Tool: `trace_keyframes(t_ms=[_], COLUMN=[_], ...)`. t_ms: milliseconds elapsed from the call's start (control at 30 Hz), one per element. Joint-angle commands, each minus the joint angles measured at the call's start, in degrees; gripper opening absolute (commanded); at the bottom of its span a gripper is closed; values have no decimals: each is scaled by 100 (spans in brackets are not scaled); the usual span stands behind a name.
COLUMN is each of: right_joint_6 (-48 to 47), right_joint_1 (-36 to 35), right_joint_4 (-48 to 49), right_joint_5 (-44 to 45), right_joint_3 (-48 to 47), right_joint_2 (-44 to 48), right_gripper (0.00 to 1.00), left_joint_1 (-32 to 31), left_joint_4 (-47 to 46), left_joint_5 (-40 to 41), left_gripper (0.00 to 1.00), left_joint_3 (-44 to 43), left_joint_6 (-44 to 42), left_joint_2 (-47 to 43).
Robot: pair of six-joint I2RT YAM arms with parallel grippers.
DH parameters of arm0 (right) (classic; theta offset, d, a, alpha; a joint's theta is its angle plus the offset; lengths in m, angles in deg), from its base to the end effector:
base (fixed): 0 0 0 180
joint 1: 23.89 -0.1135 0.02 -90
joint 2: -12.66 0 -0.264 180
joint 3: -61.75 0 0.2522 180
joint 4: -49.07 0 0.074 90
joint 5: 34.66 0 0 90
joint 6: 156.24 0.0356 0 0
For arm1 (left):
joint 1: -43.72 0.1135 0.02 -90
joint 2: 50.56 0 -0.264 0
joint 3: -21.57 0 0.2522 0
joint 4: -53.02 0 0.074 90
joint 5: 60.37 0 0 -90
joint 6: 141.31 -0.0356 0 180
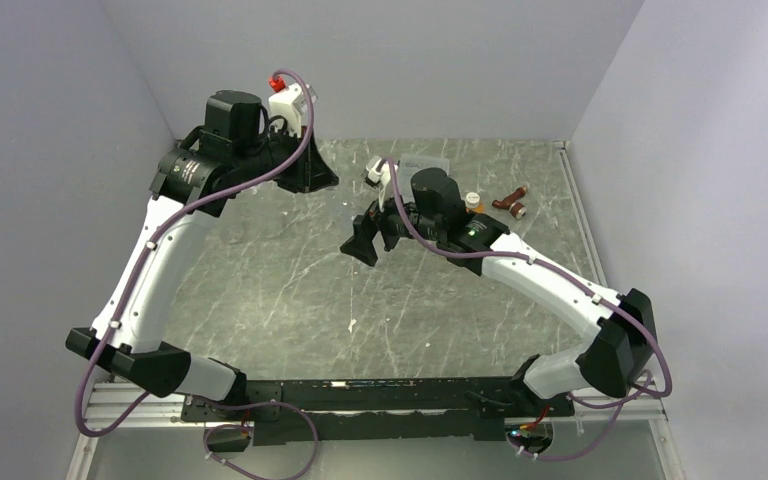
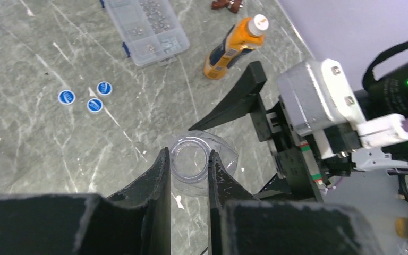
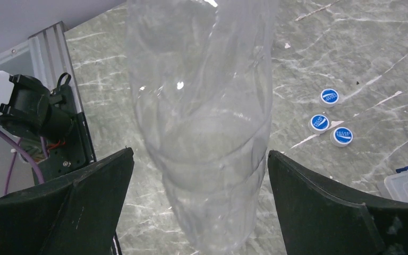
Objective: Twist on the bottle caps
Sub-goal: Pick up the plastic bottle at the center of the board.
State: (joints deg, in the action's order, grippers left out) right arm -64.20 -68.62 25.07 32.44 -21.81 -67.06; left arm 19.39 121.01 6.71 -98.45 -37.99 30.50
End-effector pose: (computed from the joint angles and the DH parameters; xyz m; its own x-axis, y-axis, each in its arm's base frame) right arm 0.2210 0.2384 0.3533 -0.2770 -0.2282 -0.9334 -0.8985 0.4057 0.1674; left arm 0.2389 -0.1232 0.4810 -0.5892 0.0335 -0.8073 0.5693 0.7262 -0.3853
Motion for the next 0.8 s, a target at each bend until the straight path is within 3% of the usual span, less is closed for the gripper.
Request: trace_keyframes(t_ms=[0, 233, 400, 433, 467, 533, 600, 667, 767], right_joint_6=[112, 261, 376, 385, 409, 476, 561, 654, 797], right_joint_1=[-18, -16, -13, -7, -4, 8, 21, 54, 145], right_joint_4=[517, 587, 577, 496, 430, 292, 137, -28, -403], right_joint_5=[1, 177, 480, 554, 610, 738, 911, 1162, 1616], right_joint_3=[-219, -101, -33, -52, -78, -101, -91, -30, 89], right_joint_2=[43, 94, 270, 297, 315, 352, 402, 500, 697], right_gripper=[96, 71, 48, 45, 42, 40, 39, 39, 38], left_joint_1=[15, 15, 15, 12, 16, 16, 17, 11, 15], left_joint_4=[-402, -792, -847, -880, -943, -1120, -1333, -1503, -1728], left_joint_5=[-562, -793, -707, -645, -539, -291, 60, 642, 1552], left_gripper=[0, 0, 0, 8, 21, 67, 89, 97, 97], left_joint_3=[-75, 70, 154, 190, 238, 347, 481, 574, 725], left_joint_6=[151, 310, 273, 286, 309, 391, 466, 500, 550], left_joint_2=[-254, -346, -316, -337, -361, -430, -525, -624, -708])
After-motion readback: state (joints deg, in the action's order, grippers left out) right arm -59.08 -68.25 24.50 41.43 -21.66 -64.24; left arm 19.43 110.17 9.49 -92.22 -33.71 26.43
